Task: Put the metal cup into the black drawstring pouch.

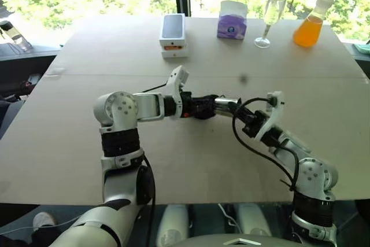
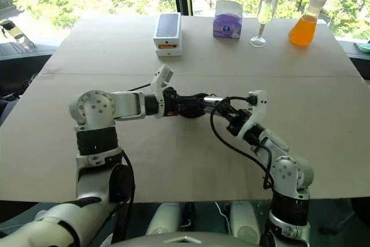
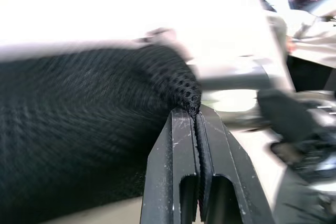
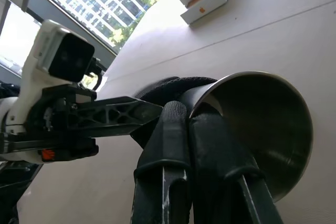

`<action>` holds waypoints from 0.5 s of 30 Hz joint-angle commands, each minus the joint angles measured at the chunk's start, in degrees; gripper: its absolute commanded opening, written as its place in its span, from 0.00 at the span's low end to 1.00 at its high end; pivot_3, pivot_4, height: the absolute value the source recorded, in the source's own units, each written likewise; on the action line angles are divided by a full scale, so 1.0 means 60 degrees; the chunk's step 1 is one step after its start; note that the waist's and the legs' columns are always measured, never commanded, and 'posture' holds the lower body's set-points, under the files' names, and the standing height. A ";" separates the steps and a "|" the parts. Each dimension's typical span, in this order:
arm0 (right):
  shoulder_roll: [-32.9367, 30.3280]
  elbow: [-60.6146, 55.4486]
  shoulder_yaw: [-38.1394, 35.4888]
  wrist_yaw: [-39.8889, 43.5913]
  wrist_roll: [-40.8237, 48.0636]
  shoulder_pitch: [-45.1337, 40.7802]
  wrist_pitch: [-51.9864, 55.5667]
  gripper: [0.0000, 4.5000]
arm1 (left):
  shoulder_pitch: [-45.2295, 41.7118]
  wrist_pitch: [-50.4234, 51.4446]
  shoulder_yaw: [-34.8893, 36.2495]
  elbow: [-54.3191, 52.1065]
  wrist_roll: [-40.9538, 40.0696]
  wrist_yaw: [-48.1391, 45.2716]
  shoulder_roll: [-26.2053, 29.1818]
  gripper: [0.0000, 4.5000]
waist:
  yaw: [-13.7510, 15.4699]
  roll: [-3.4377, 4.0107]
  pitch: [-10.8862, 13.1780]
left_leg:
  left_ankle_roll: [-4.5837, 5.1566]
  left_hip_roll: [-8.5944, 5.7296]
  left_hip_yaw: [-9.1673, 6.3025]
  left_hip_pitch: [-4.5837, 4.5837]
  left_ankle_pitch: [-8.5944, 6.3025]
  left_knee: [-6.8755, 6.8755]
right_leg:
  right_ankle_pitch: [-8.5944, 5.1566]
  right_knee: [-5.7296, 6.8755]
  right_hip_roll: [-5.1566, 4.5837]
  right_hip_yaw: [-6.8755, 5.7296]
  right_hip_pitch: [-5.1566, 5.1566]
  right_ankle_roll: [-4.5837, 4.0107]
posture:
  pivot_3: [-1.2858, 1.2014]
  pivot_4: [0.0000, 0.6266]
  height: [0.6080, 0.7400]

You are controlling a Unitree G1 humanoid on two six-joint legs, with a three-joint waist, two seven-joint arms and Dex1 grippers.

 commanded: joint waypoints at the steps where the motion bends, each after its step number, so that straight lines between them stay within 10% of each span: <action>1: -0.0029 -0.0215 0.0150 0.0119 0.0527 -0.0030 -0.0133 0.01 | -0.0187 0.0017 -0.0097 -0.0173 -0.0604 0.0105 -0.0012 0.00 | -0.0007 0.0000 0.0000 | 0.0001 0.0000 0.0002 0.0001 0.0000 0.0000 | 0.0000 0.0000 0.0000 0.0004 0.0000 0.0000 | 0.52 0.24 0.98; 15: 0.0639 0.0584 0.0214 0.0214 0.2548 -0.0312 0.0046 0.01 | 0.0344 0.0017 0.0443 -0.0067 -0.0678 0.0350 0.0151 0.00 | -0.0019 0.0000 0.0000 | 0.0001 0.0001 0.0002 0.0006 0.0000 -0.0016 | 0.0000 -0.0005 0.0002 0.0006 -0.0002 -0.0001 | 0.52 0.24 0.98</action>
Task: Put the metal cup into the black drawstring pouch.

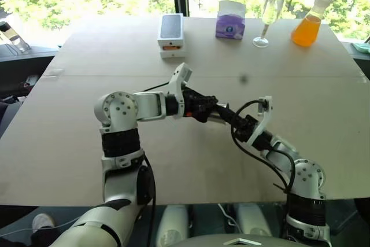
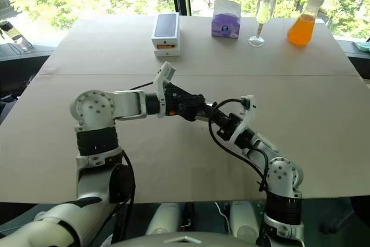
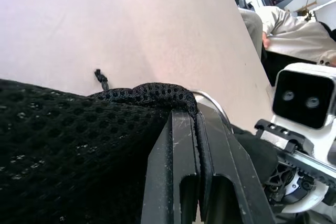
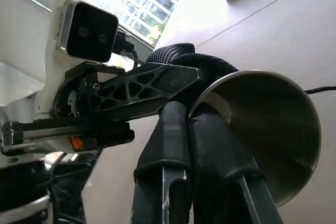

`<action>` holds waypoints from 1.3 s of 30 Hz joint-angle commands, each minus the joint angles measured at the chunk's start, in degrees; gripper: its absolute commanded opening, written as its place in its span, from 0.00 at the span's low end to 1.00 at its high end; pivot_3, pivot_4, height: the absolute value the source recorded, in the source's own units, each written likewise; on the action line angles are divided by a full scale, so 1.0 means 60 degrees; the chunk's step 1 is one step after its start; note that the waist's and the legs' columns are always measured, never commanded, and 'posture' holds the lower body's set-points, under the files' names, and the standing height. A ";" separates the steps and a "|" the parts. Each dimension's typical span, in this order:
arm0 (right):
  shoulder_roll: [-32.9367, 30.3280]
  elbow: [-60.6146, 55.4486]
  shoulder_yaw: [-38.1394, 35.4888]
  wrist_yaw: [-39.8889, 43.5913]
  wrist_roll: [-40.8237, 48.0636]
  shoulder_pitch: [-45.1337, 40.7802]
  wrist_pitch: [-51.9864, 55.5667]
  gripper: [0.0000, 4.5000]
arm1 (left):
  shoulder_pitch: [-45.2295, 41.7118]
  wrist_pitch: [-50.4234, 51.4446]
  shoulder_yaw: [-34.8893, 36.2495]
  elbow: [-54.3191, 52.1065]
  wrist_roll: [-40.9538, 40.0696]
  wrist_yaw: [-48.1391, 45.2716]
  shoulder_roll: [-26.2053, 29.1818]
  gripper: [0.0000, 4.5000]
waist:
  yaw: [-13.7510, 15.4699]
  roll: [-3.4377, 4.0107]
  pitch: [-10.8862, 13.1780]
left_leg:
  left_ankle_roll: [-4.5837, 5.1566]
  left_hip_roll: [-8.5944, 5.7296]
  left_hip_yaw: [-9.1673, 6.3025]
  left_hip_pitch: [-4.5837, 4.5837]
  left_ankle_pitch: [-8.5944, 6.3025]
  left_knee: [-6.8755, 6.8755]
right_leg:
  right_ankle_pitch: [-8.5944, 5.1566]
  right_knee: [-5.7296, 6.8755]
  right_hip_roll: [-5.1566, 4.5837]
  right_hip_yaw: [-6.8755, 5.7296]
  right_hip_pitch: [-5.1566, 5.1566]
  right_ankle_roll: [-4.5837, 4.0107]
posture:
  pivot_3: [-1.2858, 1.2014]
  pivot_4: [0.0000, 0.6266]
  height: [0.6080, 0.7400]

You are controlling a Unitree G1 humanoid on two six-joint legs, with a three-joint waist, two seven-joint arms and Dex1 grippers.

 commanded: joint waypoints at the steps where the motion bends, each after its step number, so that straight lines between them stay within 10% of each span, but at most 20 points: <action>1: 0.0157 -0.0298 0.0276 0.0217 0.0614 -0.0329 -0.0167 0.01 | 0.0253 0.0093 0.0106 0.0105 0.0004 0.0166 0.0051 0.00 | 0.0003 0.0000 0.0000 | 0.0000 0.0000 -0.0001 -0.0001 0.0000 -0.0005 | 0.0000 -0.0005 0.0000 -0.0001 0.0000 0.0000 | 0.52 0.24 0.98; 27: 0.1614 0.1930 -0.0514 -0.1407 0.3632 -0.1369 -0.0645 0.01 | 0.0360 0.0023 0.2261 0.0412 -0.3783 0.2666 -0.1481 0.00 | -0.0004 -0.0004 0.0002 | -0.0001 0.0017 0.0003 -0.0004 0.0001 -0.0050 | 0.0001 -0.0039 -0.0001 0.0032 -0.0005 -0.0001 | 0.52 0.24 0.98; 35: 0.1309 0.2020 -0.0513 -0.2200 0.4714 -0.1502 -0.0812 0.01 | 0.2723 -0.2263 -0.0993 -0.2558 -0.2367 -0.0319 0.0452 0.00 | -0.0031 0.0001 0.0003 | -0.0004 0.0021 0.0014 0.0003 0.0002 -0.0067 | 0.0000 -0.0037 0.0003 0.0041 -0.0012 -0.0005 | 0.52 0.24 0.98; 39: 0.0521 0.1324 0.0408 -0.1523 0.2813 -0.1456 -0.1311 0.01 | 0.2810 -0.3168 -0.1013 -0.2373 -0.2221 -0.0448 0.0398 0.00 | 0.0025 0.0002 0.0003 | -0.0001 0.0021 0.0014 0.0001 0.0000 -0.0066 | 0.0000 -0.0037 -0.0002 0.0039 -0.0012 -0.0006 | 0.52 0.24 0.98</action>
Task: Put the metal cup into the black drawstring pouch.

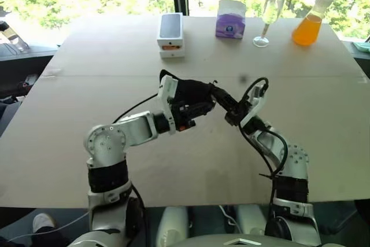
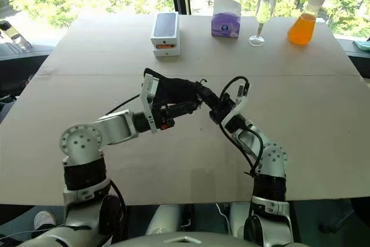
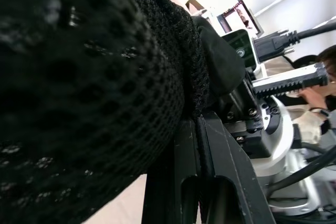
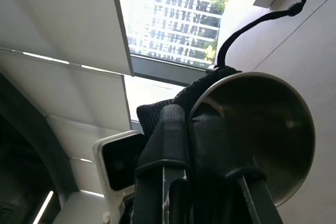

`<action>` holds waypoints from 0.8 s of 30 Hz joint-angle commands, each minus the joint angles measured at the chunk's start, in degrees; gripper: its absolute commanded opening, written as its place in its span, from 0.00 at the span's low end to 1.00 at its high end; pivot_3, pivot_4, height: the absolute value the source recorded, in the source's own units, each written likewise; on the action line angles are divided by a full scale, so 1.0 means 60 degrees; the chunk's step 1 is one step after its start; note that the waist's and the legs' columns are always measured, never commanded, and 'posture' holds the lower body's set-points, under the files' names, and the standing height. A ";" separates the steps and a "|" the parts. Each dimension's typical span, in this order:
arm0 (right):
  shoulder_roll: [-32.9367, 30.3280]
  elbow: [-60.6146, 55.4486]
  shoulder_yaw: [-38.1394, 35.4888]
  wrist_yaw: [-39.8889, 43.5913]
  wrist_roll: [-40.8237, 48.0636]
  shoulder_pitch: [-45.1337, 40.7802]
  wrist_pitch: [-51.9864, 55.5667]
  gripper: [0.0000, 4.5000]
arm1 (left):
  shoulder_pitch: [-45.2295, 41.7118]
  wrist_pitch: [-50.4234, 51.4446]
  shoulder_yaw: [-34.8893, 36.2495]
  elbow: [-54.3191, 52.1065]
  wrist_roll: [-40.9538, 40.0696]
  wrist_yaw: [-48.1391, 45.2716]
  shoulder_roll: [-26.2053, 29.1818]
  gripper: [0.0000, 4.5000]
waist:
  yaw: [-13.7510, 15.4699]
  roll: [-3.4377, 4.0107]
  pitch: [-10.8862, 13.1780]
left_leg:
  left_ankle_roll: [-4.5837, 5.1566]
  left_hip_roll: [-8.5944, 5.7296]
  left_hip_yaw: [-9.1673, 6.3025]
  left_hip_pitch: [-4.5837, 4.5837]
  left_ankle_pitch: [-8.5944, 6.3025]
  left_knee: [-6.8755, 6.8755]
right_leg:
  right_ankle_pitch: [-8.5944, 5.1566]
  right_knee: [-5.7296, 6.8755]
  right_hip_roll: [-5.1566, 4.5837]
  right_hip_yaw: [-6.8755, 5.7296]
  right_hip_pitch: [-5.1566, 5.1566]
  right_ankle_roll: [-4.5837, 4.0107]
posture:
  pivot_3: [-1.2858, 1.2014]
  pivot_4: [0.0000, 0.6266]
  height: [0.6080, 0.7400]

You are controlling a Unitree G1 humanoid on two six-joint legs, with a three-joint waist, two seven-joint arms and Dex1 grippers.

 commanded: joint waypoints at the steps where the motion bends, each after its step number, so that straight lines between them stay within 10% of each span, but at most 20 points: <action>1: -0.0377 -0.1158 0.1096 0.0870 -0.1361 0.0063 -0.0511 0.01 | -0.0214 -0.0537 -0.0062 0.0172 -0.0183 -0.0069 -0.0354 0.00 | 0.0028 0.0001 0.0000 | 0.0001 -0.0005 -0.0006 -0.0005 -0.0001 0.0001 | 0.0000 0.0000 -0.0004 0.0000 0.0000 0.0001 | 0.52 0.24 0.98; 13: -0.1581 -0.1736 0.3040 0.3962 -0.4271 0.0862 -0.2298 0.01 | -0.1166 -0.0163 0.1551 0.2479 -0.5333 0.2704 -0.0851 0.00 | -0.0011 -0.0005 0.0002 | 0.0004 -0.0001 -0.0016 -0.0002 -0.0001 0.0002 | -0.0002 0.0000 0.0011 0.0012 -0.0001 0.0006 | 0.52 0.24 0.98; 24: -0.2249 -0.1233 0.4113 0.5252 -0.6822 0.0575 -0.4219 0.01 | -0.1089 -0.0498 -0.0281 0.2126 -0.7699 0.3734 0.0529 0.00 | 0.0017 -0.0009 0.0003 | 0.0000 -0.0031 -0.0019 0.0001 0.0001 0.0007 | -0.0001 -0.0001 0.0004 0.0004 0.0007 0.0006 | 0.52 0.24 0.98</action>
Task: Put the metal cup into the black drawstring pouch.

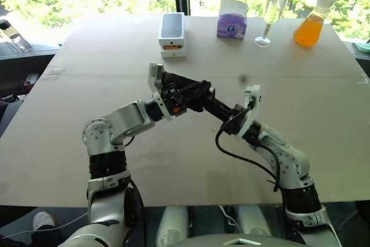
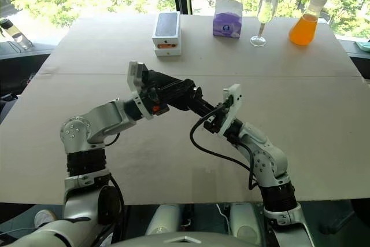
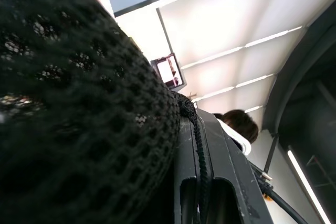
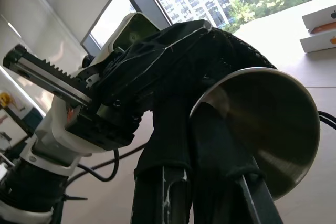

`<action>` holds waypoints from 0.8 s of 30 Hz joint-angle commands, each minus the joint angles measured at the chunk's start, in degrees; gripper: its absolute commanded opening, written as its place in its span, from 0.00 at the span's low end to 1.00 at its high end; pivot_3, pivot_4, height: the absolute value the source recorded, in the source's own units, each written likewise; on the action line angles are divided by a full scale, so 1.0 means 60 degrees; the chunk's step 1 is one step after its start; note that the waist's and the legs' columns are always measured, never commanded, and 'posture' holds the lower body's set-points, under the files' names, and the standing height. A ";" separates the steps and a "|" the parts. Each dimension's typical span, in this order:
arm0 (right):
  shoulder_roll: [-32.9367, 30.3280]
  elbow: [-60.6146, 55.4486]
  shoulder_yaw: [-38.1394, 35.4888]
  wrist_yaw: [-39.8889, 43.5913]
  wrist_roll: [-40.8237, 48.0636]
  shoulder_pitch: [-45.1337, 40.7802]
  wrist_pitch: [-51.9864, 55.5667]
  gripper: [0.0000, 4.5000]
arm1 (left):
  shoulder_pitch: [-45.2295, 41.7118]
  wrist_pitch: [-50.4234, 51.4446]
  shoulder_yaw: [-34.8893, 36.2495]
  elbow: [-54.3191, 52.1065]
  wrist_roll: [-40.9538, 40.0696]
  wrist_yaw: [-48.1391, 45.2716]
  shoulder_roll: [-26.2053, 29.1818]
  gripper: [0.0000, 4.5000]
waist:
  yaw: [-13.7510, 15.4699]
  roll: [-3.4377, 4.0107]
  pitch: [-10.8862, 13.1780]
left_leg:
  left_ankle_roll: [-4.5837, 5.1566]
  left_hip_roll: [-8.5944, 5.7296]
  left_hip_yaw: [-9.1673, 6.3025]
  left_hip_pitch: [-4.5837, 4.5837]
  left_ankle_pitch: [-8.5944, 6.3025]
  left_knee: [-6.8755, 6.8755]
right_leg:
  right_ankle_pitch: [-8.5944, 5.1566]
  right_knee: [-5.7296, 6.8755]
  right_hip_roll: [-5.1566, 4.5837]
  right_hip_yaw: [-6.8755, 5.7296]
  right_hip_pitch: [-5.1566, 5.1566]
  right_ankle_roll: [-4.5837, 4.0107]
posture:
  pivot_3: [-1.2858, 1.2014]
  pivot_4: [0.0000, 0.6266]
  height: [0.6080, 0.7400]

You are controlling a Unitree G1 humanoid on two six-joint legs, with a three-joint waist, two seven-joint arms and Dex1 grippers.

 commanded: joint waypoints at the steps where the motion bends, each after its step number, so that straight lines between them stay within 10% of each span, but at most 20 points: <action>1: -0.0003 0.0256 0.0711 0.0355 -0.0840 -0.0168 -0.0492 0.01 | -0.0148 -0.0050 -0.0780 -0.0744 -0.0791 -0.0148 0.0164 0.00 | -0.0001 0.0000 0.0000 | -0.0001 0.0000 0.0000 0.0000 0.0000 0.0000 | 0.0000 0.0000 0.0001 0.0000 0.0000 0.0000 | 0.52 0.24 0.98; 18: -0.2043 0.3381 0.2864 0.1784 -0.7278 -0.2369 -0.7855 0.01 | -0.0372 0.0484 -0.2318 -0.1071 0.0038 -0.2119 0.1586 0.00 | -0.0027 -0.0001 0.0006 | -0.0008 -0.0016 0.0016 0.0010 0.0004 0.0001 | -0.0001 -0.0001 0.0000 -0.0022 0.0000 0.0001 | 0.52 0.24 0.98; 24: -0.1621 0.3495 0.2027 0.2252 -0.5379 -0.2230 -0.6529 0.01 | -0.0288 0.0441 -0.2342 -0.1231 0.0763 -0.2826 0.1832 0.00 | -0.0013 -0.0004 0.0009 | -0.0018 -0.0004 0.0011 0.0006 0.0011 0.0001 | -0.0001 -0.0005 0.0000 -0.0028 0.0001 0.0000 | 0.52 0.24 0.98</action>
